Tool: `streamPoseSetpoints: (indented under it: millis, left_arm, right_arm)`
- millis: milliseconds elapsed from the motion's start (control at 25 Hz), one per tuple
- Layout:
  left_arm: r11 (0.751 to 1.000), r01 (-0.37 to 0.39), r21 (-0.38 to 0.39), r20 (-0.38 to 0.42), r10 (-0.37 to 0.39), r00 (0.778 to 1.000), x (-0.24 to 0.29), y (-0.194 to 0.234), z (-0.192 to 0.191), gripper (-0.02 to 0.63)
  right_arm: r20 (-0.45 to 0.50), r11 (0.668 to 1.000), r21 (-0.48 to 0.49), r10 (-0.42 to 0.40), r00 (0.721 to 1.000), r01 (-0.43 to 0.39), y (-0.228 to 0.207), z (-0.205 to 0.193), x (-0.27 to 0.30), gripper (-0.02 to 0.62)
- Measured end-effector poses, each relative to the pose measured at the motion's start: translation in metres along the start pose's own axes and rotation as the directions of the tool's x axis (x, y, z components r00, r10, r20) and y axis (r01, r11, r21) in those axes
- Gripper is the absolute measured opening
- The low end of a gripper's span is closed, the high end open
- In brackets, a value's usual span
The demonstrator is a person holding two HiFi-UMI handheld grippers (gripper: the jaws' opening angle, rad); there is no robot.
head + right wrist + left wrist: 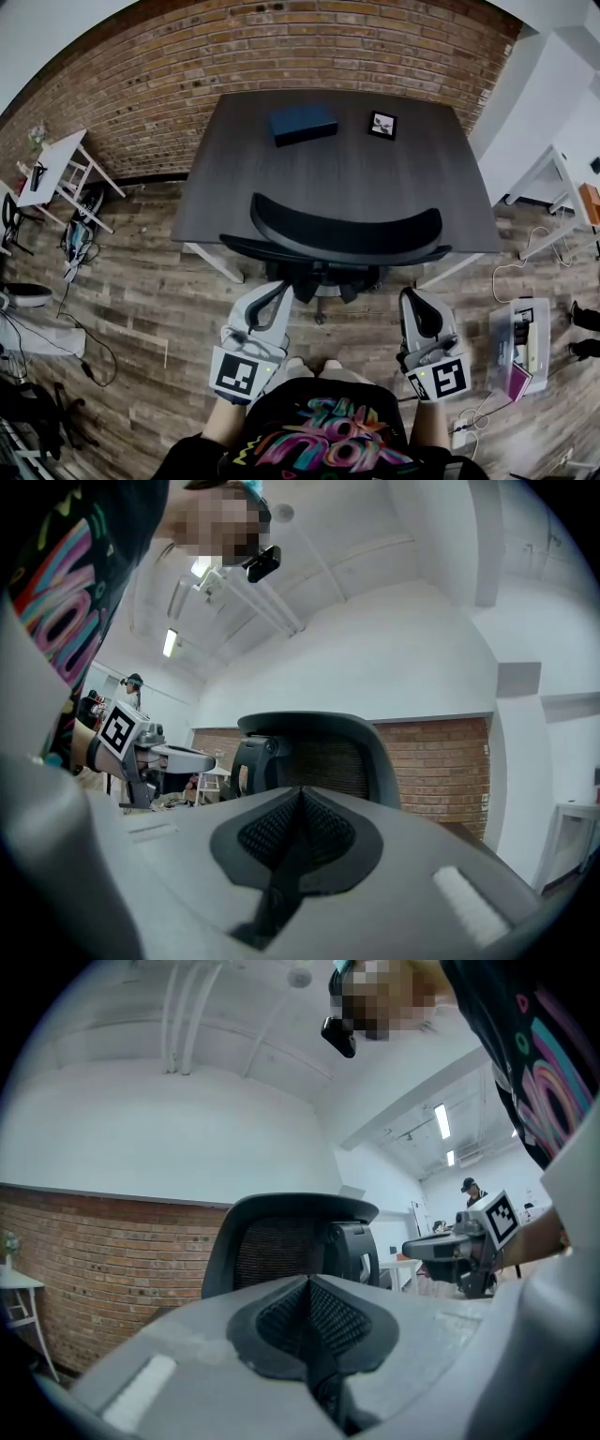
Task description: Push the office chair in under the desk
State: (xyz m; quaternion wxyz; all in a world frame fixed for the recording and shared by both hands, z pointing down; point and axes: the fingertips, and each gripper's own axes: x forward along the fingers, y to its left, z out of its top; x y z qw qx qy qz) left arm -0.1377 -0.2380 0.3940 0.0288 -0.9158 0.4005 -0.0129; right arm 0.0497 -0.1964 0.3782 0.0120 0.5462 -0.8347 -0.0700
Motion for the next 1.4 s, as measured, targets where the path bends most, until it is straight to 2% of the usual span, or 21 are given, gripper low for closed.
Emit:
streamPoseSetpoints:
  millis: [560,960,1400]
  left_arm:
    - [1.0,-0.002,0.011,-0.006,0.002,1.0,-0.003,-0.002,-0.003,0.002]
    - [1.0,-0.013,-0.022,0.002,0.013,1.0,-0.003,0.004,0.003,0.002]
    - [1.0,-0.02,0.01,-0.011,0.02,1.0,-0.002,0.001,0.0,0.002]
  right_arm:
    - [-0.014,1.0,0.003,-0.002,1.0,0.002,0.003,-0.004,-0.004,0.0]
    - [-0.062,0.998,-0.055,0.029,0.998,-0.032,0.015,-0.014,-0.001,0.0]
    - [-0.063,0.999,-0.05,0.019,0.998,-0.022,0.008,-0.016,-0.008,0.0]
